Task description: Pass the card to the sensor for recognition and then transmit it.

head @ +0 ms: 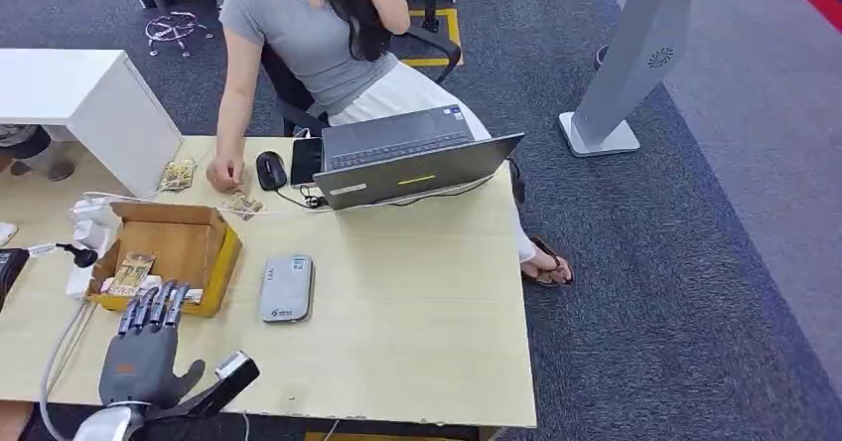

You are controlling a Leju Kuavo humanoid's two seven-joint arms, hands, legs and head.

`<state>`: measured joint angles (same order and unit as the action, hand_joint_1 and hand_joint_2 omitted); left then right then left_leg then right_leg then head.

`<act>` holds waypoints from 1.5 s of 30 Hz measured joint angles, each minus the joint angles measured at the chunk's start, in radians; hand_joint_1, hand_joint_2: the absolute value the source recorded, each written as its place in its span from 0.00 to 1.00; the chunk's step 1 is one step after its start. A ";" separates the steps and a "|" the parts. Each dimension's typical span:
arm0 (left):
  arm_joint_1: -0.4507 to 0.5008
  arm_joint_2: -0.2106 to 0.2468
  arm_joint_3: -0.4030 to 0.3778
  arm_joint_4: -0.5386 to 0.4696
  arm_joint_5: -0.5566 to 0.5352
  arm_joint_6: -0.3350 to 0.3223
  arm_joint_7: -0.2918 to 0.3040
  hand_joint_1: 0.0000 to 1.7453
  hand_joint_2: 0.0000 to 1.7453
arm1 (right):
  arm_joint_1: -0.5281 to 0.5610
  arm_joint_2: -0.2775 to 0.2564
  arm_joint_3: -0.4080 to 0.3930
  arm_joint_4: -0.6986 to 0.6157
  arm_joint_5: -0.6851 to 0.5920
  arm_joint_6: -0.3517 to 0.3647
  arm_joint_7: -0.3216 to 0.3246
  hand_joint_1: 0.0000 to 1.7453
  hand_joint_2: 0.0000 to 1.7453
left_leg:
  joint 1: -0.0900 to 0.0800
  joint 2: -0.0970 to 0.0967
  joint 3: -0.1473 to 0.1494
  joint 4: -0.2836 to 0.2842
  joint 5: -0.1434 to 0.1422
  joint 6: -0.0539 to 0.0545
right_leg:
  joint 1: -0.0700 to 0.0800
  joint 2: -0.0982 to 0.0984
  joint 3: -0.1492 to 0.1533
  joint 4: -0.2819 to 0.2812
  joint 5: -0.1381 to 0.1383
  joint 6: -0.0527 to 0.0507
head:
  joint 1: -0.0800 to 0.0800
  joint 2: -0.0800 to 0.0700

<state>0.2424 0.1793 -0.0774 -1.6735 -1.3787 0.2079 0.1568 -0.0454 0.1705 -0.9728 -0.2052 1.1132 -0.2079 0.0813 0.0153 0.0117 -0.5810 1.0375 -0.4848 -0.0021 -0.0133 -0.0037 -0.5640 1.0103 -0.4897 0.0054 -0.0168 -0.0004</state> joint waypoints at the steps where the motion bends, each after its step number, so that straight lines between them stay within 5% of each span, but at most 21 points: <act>1: -0.005 0.000 0.005 0.007 -0.004 -0.001 0.004 0.00 1.00 | 0.000 0.000 0.000 0.000 0.004 0.000 0.000 0.00 1.00 | 0.000 0.000 0.000 0.000 0.000 0.000 | 0.000 0.000 0.000 0.000 0.000 0.000 | 0.000 0.000; 45: -0.198 -0.020 0.143 0.164 0.049 0.019 0.000 0.00 1.00 | -0.004 0.000 0.000 0.000 0.053 0.019 0.000 0.00 1.00 | 0.000 -0.001 0.000 0.000 0.000 0.000 | 0.000 -0.001 0.000 0.000 0.001 -0.001 | 0.000 0.000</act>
<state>0.0445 0.1595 0.0652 -1.5099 -1.3294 0.2270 0.1564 -0.0489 0.1705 -0.9724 -0.2052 1.1658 -0.1884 0.0809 0.0153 0.0112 -0.5809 1.0375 -0.4844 -0.0018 -0.0132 -0.0043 -0.5640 1.0105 -0.4888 0.0045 -0.0164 -0.0004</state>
